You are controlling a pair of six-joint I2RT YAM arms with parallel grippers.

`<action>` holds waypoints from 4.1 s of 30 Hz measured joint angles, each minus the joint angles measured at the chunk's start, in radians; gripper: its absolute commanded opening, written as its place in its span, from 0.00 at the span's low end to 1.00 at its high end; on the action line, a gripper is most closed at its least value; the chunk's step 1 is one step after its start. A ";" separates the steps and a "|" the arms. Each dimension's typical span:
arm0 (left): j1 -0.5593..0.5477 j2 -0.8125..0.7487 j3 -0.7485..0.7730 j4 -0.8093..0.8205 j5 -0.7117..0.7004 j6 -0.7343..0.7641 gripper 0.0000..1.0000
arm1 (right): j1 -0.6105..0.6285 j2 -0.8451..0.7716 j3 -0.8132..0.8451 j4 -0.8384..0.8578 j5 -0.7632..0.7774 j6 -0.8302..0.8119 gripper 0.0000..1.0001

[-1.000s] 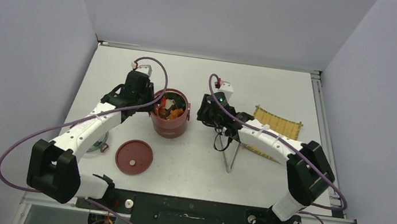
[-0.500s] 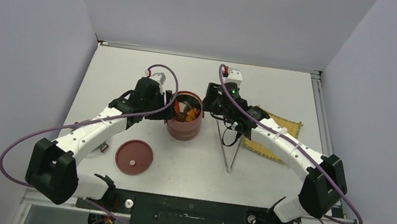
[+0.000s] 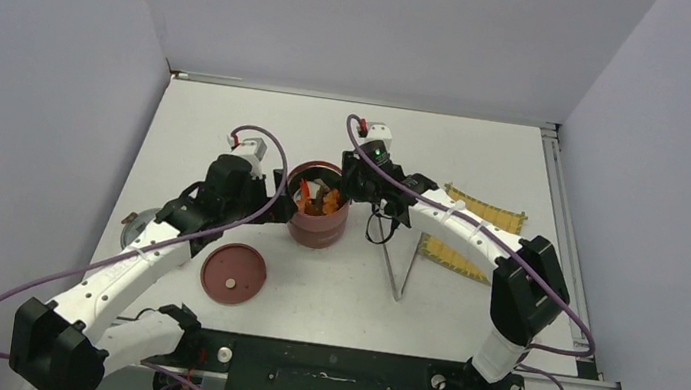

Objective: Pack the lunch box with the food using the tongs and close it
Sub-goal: Move the packing box to the center of the board, then close the fastener on the packing box.

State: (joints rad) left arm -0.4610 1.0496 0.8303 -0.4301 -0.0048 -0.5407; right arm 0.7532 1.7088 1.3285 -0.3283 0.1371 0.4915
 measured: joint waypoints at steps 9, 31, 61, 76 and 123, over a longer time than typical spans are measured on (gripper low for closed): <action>0.006 -0.103 -0.137 0.015 -0.036 -0.055 0.73 | 0.023 0.007 0.024 -0.032 0.039 -0.005 0.38; 0.031 -0.101 -0.252 0.245 -0.058 -0.163 0.70 | 0.039 0.007 0.025 -0.037 0.051 0.018 0.35; 0.189 -0.119 -0.367 0.222 -0.035 -0.175 0.70 | 0.055 0.025 0.031 -0.042 0.058 0.025 0.35; 0.188 -0.015 -0.302 0.224 -0.050 -0.124 0.69 | 0.067 0.025 0.033 -0.043 0.094 0.028 0.20; 0.069 0.092 -0.261 0.195 -0.097 -0.140 0.57 | 0.196 0.055 0.058 -0.090 0.388 0.004 0.05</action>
State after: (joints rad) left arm -0.3920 1.1416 0.5694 -0.2352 -0.1013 -0.6804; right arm 0.9489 1.7634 1.3869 -0.4183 0.5255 0.4953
